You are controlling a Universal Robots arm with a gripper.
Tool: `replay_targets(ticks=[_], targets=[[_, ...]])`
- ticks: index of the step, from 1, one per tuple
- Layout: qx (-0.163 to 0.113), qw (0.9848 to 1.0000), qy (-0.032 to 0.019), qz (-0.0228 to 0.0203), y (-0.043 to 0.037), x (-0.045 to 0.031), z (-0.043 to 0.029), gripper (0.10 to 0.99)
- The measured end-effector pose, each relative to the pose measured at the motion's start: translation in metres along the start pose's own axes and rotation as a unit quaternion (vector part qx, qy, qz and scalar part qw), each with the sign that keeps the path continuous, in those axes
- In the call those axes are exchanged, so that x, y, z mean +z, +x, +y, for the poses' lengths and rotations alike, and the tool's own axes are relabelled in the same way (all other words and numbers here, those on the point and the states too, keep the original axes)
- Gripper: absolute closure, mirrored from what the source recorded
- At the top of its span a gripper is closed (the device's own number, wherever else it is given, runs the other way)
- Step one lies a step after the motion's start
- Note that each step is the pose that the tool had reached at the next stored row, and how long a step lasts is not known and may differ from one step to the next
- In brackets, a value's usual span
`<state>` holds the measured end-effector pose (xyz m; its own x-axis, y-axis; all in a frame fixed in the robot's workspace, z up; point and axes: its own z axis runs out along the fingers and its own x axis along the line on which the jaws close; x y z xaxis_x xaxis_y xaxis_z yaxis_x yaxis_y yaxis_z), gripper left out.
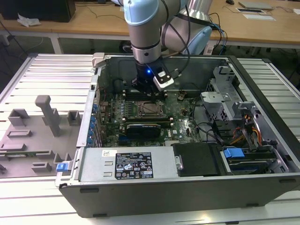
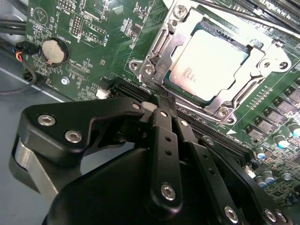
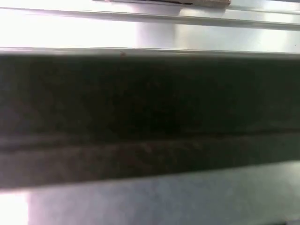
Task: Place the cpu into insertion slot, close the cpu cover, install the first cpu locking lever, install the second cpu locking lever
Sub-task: 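Install the first cpu locking lever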
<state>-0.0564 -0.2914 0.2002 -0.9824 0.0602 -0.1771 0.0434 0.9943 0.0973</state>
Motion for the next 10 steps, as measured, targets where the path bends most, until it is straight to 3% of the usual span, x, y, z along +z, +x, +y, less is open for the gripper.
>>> replay_targets(ticks=[7, 10], targets=[[0.000, 1.0000, 0.0007, -0.0002, -0.0002, 0.0001, -0.0004, 0.980], [0.000, 1.0000, 0.0006, -0.0002, -0.0010, -0.0038, 0.0000, 0.980]])
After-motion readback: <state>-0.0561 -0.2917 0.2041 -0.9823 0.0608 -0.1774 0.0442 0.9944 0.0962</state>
